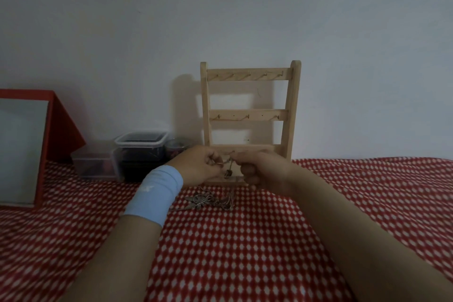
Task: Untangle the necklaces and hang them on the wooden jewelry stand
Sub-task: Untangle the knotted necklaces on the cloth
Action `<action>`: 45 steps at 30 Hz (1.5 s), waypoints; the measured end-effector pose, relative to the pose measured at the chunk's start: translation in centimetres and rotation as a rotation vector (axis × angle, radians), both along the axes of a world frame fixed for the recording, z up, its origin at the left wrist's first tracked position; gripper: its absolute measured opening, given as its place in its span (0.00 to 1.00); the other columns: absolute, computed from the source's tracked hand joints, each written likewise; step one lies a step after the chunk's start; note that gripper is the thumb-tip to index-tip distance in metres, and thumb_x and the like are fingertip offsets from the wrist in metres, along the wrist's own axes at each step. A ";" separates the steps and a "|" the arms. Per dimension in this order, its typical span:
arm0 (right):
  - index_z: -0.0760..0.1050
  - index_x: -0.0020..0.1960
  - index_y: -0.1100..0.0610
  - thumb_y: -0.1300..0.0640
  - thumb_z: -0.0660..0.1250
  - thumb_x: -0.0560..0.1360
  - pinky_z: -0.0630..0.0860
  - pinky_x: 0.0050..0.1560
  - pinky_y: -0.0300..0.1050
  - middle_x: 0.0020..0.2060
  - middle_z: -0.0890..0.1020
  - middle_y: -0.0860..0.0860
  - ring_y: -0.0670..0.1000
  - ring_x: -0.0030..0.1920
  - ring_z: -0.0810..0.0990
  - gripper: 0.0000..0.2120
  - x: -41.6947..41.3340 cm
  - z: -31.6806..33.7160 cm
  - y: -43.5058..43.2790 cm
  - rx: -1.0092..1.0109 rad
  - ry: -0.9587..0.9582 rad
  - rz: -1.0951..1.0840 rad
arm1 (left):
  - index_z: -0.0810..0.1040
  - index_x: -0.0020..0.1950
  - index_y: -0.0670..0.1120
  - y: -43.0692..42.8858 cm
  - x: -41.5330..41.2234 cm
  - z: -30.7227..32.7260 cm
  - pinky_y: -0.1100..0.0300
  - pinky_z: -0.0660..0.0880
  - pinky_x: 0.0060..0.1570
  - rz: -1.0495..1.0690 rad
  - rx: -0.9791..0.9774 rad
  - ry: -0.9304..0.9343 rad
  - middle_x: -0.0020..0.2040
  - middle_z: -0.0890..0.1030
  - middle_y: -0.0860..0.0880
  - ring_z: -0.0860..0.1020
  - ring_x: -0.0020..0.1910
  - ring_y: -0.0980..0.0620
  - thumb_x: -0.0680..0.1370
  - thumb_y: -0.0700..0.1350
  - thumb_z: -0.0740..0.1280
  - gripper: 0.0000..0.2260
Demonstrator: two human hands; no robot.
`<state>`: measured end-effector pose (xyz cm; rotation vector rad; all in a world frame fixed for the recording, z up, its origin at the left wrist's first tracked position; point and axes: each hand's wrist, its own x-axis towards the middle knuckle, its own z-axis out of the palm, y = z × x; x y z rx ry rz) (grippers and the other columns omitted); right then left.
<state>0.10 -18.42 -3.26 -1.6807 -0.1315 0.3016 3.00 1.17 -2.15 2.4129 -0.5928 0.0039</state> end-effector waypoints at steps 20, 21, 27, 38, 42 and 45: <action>0.75 0.46 0.59 0.52 0.65 0.82 0.69 0.30 0.42 0.25 0.65 0.48 0.49 0.26 0.69 0.11 0.0 0.1 -0.1 0.049 -0.008 -0.119 | 0.74 0.44 0.47 -1.5 -0.4 -0.4 0.64 0.65 0.27 -0.013 -0.748 0.421 0.33 0.75 0.52 0.71 0.25 0.56 0.83 0.44 0.60 0.09; 0.76 0.48 0.61 0.52 0.65 0.82 0.70 0.29 0.41 0.25 0.66 0.49 0.48 0.25 0.69 0.12 -0.1 0.1 0.1 -0.017 -0.018 -0.123 | 0.75 0.45 0.47 -1.4 -0.5 -0.4 0.63 0.66 0.28 0.005 -0.689 0.373 0.34 0.76 0.52 0.72 0.25 0.56 0.83 0.46 0.60 0.09; 0.79 0.59 0.61 0.55 0.63 0.83 0.76 0.28 0.42 0.38 0.81 0.56 0.49 0.26 0.76 0.11 -0.5 0.3 0.0 -0.163 -0.040 -0.058 | 0.77 0.50 0.45 -1.7 -1.1 -0.1 0.63 0.70 0.29 0.000 -0.517 0.178 0.40 0.81 0.52 0.74 0.28 0.54 0.82 0.48 0.61 0.09; 0.86 0.45 0.57 0.57 0.73 0.78 0.85 0.45 0.48 0.40 0.88 0.53 0.53 0.37 0.86 0.05 -0.6 1.2 -0.8 -0.240 -0.312 -0.076 | 0.77 0.49 0.44 -1.5 -1.2 0.3 0.64 0.75 0.28 -0.086 -0.381 0.118 0.36 0.80 0.50 0.77 0.28 0.52 0.82 0.46 0.63 0.07; 0.85 0.48 0.57 0.54 0.72 0.78 0.81 0.48 0.43 0.39 0.87 0.48 0.47 0.42 0.85 0.06 -0.4 1.3 -1.2 -0.397 -0.290 -0.025 | 0.79 0.47 0.48 -1.5 -0.8 0.0 0.56 0.77 0.44 -0.073 -0.263 0.078 0.37 0.82 0.48 0.80 0.37 0.51 0.81 0.51 0.63 0.09; 0.84 0.50 0.53 0.53 0.69 0.79 0.78 0.51 0.44 0.47 0.88 0.51 0.49 0.49 0.85 0.06 -0.5 1.5 -1.4 -0.438 -0.210 0.071 | 0.82 0.55 0.49 -1.7 -0.7 -0.6 0.57 0.73 0.57 -0.106 -0.209 0.120 0.51 0.84 0.49 0.80 0.51 0.52 0.82 0.56 0.59 0.16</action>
